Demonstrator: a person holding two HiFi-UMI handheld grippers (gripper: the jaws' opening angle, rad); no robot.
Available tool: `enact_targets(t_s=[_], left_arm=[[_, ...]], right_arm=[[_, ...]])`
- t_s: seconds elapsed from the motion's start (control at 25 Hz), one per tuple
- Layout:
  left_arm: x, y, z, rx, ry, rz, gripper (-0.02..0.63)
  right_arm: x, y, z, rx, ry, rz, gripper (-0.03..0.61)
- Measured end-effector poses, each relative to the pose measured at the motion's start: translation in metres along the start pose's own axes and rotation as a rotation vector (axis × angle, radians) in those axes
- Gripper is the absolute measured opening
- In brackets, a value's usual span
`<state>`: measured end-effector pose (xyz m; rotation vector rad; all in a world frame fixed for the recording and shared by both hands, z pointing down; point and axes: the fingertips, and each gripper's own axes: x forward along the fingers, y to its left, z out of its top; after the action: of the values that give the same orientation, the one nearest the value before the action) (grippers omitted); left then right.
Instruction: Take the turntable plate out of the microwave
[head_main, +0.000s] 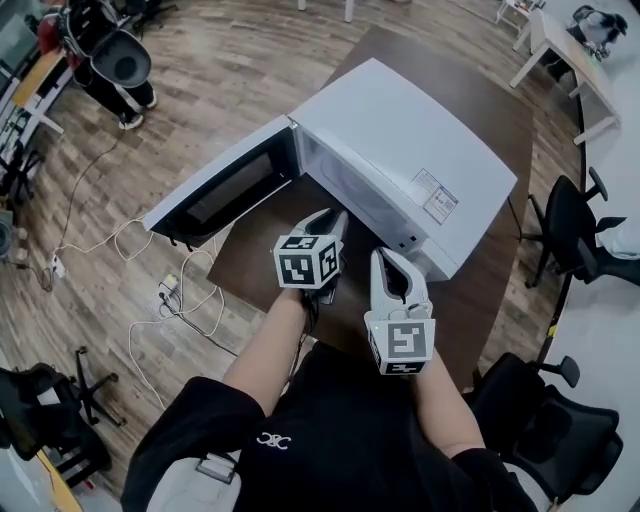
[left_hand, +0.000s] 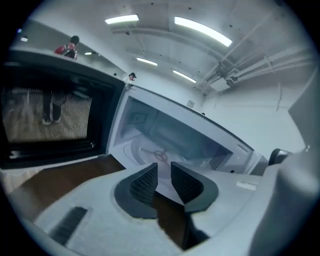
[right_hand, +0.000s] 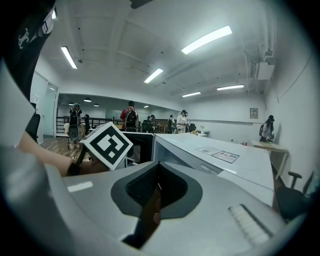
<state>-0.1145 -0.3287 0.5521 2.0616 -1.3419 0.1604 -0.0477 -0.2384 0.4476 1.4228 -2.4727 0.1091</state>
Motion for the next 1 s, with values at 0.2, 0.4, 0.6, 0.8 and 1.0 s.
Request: enact_targets(t_s=[0.2, 0.4, 0.6, 0.8, 1.0], left_arm=[[0.028, 0.026, -0.004, -0.300, -0.024, -0.093, 0.093], [0.058, 0.068, 0.003, -0.490, -0.044, -0.115, 0.077], [0.091, 0.093, 0.004, -0.644, -0.003, -0.150, 0.103], [0.108, 0.104, -0.002, -0.709, 0.051, -0.155, 0.112], [0.117, 0.106, 0.006, -0.729, 0.062, -0.168, 0.112]], right_arm=[[0.000, -0.006, -0.012, 0.011, 0.031, -0.016, 0.009], [0.002, -0.011, -0.022, 0.016, 0.059, -0.038, 0.009], [0.004, -0.010, -0.031, 0.022, 0.081, -0.056, 0.009], [0.004, -0.008, -0.029, 0.007, 0.090, -0.078, 0.009], [0.005, -0.012, -0.031, -0.007, 0.105, -0.104, 0.009]])
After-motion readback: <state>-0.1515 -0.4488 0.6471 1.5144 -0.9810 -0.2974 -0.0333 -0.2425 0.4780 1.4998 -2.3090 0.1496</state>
